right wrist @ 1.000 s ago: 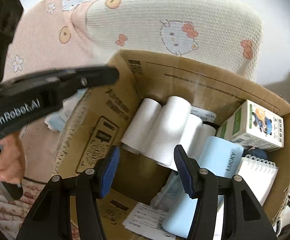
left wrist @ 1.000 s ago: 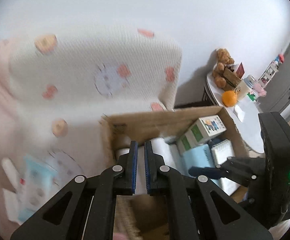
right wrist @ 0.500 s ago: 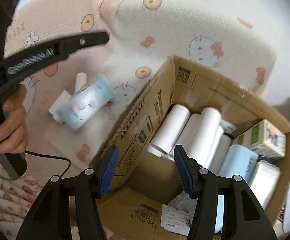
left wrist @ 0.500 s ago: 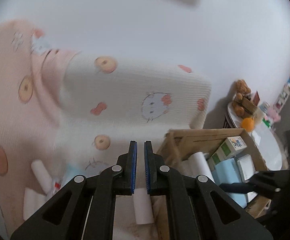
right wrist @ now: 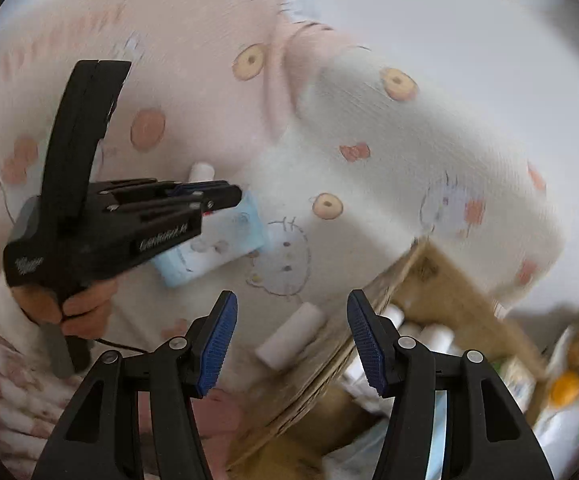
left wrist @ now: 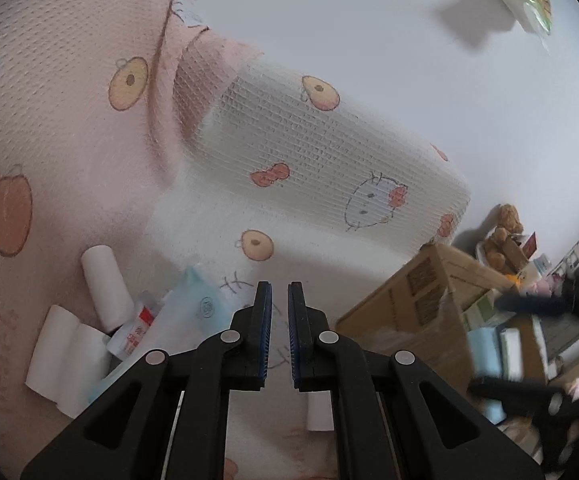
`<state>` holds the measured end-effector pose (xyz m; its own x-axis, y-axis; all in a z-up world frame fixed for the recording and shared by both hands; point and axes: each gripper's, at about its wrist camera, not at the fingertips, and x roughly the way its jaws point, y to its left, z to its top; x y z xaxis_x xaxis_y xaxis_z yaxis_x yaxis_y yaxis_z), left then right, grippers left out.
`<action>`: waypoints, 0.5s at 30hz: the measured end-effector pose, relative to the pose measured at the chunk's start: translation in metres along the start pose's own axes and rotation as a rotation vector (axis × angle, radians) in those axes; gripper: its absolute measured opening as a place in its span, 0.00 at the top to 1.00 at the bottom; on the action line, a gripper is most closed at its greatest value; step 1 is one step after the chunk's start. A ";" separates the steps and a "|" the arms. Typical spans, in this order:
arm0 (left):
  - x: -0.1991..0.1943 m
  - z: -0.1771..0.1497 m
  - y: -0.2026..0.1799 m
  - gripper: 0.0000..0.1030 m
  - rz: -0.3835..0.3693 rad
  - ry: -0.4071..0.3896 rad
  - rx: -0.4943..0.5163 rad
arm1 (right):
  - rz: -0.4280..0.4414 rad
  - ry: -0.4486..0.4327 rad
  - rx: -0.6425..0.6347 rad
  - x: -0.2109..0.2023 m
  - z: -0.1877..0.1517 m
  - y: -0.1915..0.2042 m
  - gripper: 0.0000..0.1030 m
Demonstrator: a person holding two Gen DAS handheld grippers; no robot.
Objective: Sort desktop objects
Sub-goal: 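Move the left tool back over the rolls on the bed, then lower the open left gripper around another standing white paper roll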
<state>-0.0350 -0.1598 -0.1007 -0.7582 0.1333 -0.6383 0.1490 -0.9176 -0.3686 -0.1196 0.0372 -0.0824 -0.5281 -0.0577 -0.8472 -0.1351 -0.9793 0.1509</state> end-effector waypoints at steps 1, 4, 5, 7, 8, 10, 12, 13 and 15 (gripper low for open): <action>0.002 -0.004 0.001 0.93 -0.007 0.007 0.005 | -0.016 0.021 -0.058 0.005 0.008 0.004 0.47; 0.016 -0.016 0.010 0.93 -0.039 0.065 -0.036 | -0.036 0.083 -0.139 0.018 0.024 0.006 0.47; 0.021 -0.017 0.015 0.93 -0.048 0.086 -0.058 | -0.009 0.112 -0.165 0.023 0.031 0.005 0.48; 0.029 -0.019 0.026 0.93 -0.064 0.103 -0.119 | 0.038 0.174 -0.178 0.037 0.045 0.001 0.48; 0.031 -0.020 0.032 0.93 -0.064 0.102 -0.145 | 0.042 0.218 -0.176 0.048 0.053 -0.002 0.47; 0.039 -0.022 0.038 0.93 -0.067 0.117 -0.173 | 0.046 0.266 -0.192 0.061 0.065 -0.001 0.47; 0.046 -0.027 0.044 0.93 -0.081 0.133 -0.208 | 0.058 0.316 -0.224 0.077 0.076 0.003 0.47; 0.052 -0.030 0.047 0.93 -0.095 0.148 -0.227 | 0.065 0.338 -0.231 0.084 0.080 0.004 0.47; 0.061 -0.037 0.050 0.93 -0.113 0.170 -0.259 | 0.087 0.385 -0.240 0.099 0.088 0.006 0.47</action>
<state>-0.0503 -0.1839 -0.1829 -0.6657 0.3097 -0.6789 0.2425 -0.7706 -0.5893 -0.2468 0.0431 -0.1210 -0.1727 -0.1656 -0.9710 0.1179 -0.9822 0.1465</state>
